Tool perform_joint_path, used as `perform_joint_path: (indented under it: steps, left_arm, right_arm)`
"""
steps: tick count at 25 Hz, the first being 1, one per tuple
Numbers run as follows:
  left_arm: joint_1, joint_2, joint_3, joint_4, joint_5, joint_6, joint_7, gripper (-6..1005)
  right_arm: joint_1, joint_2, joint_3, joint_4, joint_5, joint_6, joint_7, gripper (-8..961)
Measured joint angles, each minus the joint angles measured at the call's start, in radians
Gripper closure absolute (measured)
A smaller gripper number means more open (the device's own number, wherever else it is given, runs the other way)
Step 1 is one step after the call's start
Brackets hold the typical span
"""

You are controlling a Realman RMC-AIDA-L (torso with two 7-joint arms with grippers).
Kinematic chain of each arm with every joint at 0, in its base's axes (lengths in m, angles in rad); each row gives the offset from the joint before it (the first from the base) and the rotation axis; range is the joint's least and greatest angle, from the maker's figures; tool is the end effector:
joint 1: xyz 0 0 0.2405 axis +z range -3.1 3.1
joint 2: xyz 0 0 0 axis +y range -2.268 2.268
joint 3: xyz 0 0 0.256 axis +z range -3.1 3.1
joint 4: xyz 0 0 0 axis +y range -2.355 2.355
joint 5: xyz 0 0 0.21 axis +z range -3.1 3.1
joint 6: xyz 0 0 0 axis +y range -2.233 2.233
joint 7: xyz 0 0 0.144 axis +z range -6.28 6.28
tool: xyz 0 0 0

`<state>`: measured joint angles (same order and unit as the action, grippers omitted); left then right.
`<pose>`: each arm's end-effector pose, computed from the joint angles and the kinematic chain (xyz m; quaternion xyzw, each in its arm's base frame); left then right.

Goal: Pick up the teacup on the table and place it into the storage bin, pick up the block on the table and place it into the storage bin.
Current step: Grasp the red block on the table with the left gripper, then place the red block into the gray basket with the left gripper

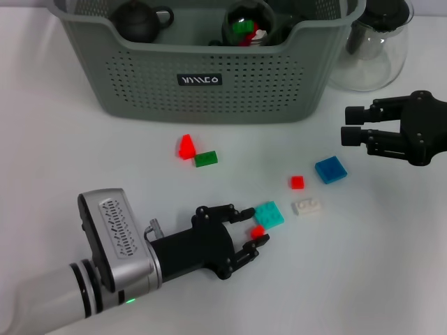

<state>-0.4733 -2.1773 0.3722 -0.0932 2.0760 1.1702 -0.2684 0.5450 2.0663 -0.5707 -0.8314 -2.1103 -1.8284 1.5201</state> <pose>-0.2788 0.2280 -0.1556 -0.9455 -0.0945 -0.2249 0.2157 0.2468 0.3176 0.0405 -0.9464 0.2040 0.2415 0.0671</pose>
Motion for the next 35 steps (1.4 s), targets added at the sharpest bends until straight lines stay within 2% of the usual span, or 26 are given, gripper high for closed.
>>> perform_joint_path:
  steps: [24,28,32,35]
  left_arm:
    - [0.004,-0.001,-0.002,-0.022,-0.001,-0.012,0.057,703]
    - [0.004,0.0,-0.002,-0.026,-0.001,-0.007,0.053,769]
    - [0.009,0.006,-0.003,-0.016,0.0,0.035,0.004,836]
    - [0.018,0.01,0.003,0.039,0.007,0.094,-0.096,835]
  right_arm:
    - [0.0,0.0,-0.001,0.0,0.0,0.0,0.0,541]
    - [-0.001,0.0,0.0,0.0,0.0,0.0,0.0,541]
    - [-0.003,-0.001,0.0,0.0,0.001,-0.004,0.0,541]
    - [-0.005,-0.003,0.0,0.0,0.002,-0.005,0.0,541]
